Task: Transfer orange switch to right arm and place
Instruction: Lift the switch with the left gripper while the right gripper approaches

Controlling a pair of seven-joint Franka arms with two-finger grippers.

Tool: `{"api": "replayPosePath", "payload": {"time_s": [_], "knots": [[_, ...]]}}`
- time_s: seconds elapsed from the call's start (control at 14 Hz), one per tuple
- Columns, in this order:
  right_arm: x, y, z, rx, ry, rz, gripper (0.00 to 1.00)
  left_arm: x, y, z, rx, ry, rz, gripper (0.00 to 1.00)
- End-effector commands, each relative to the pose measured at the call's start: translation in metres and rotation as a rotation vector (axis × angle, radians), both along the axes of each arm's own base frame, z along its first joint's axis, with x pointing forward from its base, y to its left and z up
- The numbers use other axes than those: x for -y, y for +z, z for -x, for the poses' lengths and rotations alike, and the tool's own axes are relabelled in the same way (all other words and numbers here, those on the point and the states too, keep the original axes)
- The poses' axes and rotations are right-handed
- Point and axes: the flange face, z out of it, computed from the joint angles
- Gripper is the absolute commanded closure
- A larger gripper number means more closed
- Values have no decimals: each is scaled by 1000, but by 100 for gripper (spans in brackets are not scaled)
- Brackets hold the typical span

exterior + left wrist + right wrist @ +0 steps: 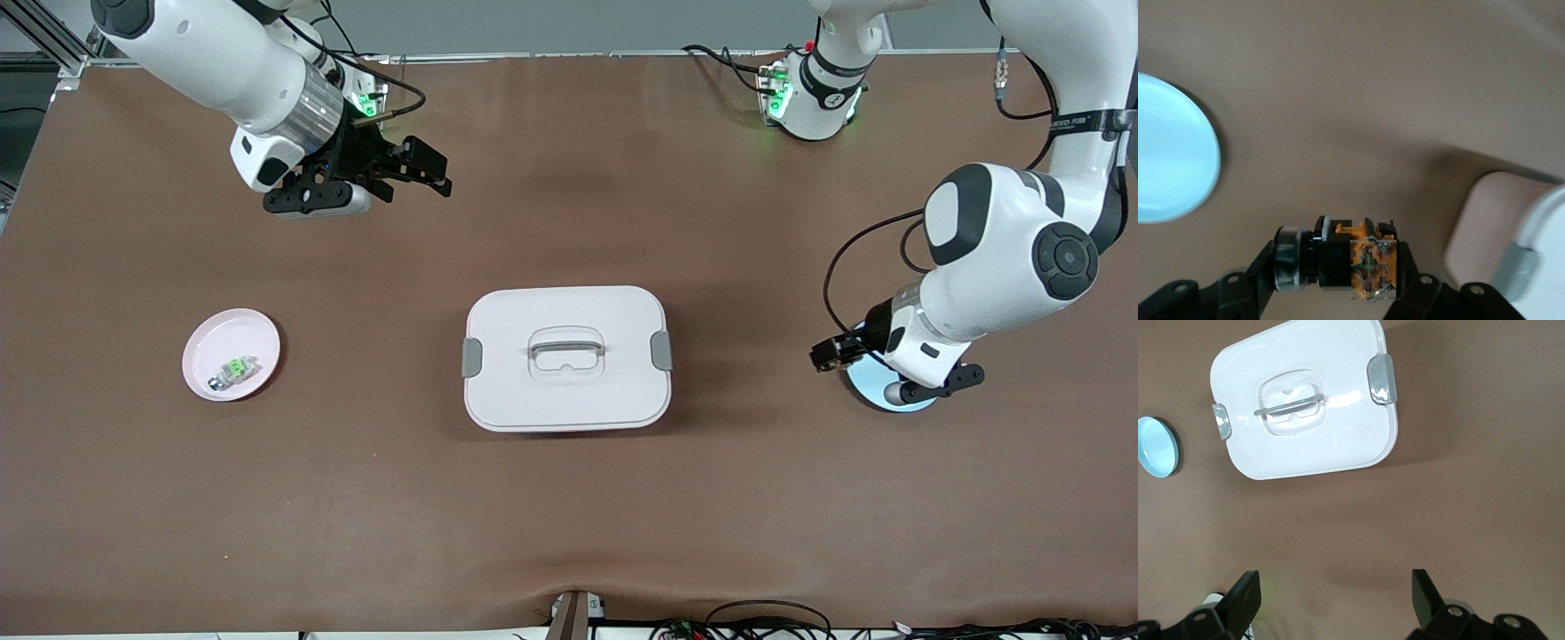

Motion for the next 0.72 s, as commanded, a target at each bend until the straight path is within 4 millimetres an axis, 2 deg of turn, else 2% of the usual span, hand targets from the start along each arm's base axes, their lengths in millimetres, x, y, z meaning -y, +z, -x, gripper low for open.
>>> {"api": "replayPosePath", "payload": {"time_s": [0.0, 0.07, 0.29, 0.43, 0.57, 0.64], "knots": [[12, 2, 13, -1, -10, -97, 0, 28, 20, -12, -68, 185, 129, 98], [18, 2, 9, -11, -29, -122, 0, 47, 26, -13, -82, 222, 152, 98], [18, 0, 8, -5, -68, -189, 0, 99, 41, -19, -146, 366, 201, 100], [17, -4, 14, 12, -123, -259, 0, 140, 41, -19, -237, 478, 255, 100], [16, -12, 16, -10, -159, -304, 0, 173, 44, -18, -289, 556, 271, 100], [16, -15, 16, -16, -179, -325, 0, 183, 44, -19, -323, 600, 282, 100]]}}
